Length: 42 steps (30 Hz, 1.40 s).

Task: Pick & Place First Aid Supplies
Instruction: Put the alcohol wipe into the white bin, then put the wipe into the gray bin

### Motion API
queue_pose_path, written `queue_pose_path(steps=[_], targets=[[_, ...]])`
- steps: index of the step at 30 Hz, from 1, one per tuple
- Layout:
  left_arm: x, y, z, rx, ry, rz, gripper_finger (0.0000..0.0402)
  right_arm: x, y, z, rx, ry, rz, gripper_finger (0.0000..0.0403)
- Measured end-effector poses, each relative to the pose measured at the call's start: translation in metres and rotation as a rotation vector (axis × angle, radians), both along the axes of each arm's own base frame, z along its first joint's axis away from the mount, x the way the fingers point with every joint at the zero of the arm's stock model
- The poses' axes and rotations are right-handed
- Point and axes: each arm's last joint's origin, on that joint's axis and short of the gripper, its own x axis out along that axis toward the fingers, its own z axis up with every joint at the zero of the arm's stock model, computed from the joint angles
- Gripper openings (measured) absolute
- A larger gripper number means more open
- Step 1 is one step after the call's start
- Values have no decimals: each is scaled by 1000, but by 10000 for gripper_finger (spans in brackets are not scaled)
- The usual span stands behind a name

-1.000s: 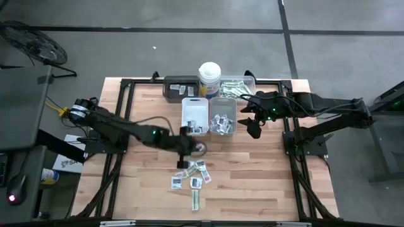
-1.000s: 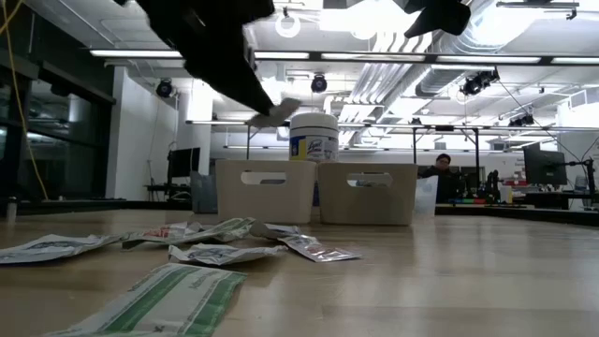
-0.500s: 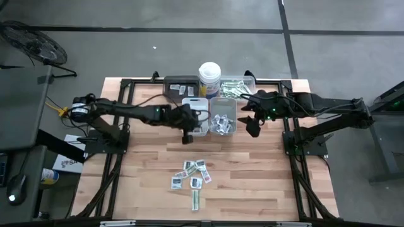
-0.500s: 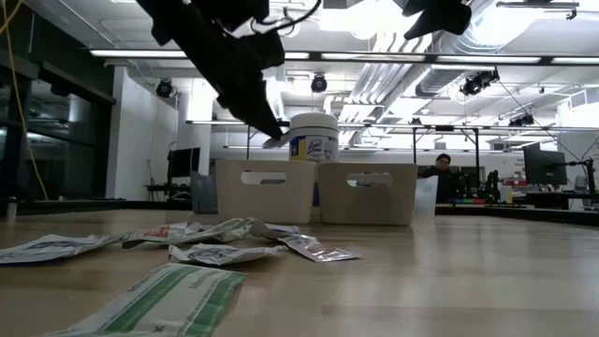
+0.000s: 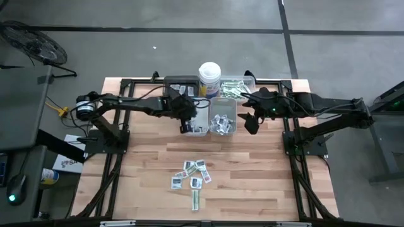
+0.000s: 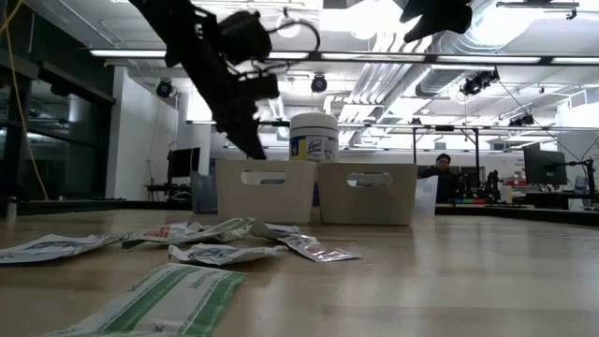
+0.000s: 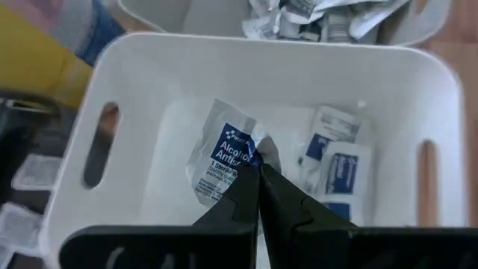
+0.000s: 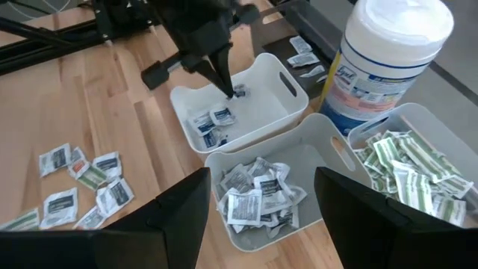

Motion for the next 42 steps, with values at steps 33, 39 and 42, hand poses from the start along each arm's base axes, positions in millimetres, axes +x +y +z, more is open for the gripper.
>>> queue_pose_path(steps=[33,39,42], targets=[[1,2,-6,-63,15,-136,156,0,0,0,1,-7,-6,234],[-14,-7,23,-43,-41,-194,167,0,0,0,16,-11,-16,234],[-27,-17,38,-21,-36,-225,159,0,0,0,24,-9,-6,234]])
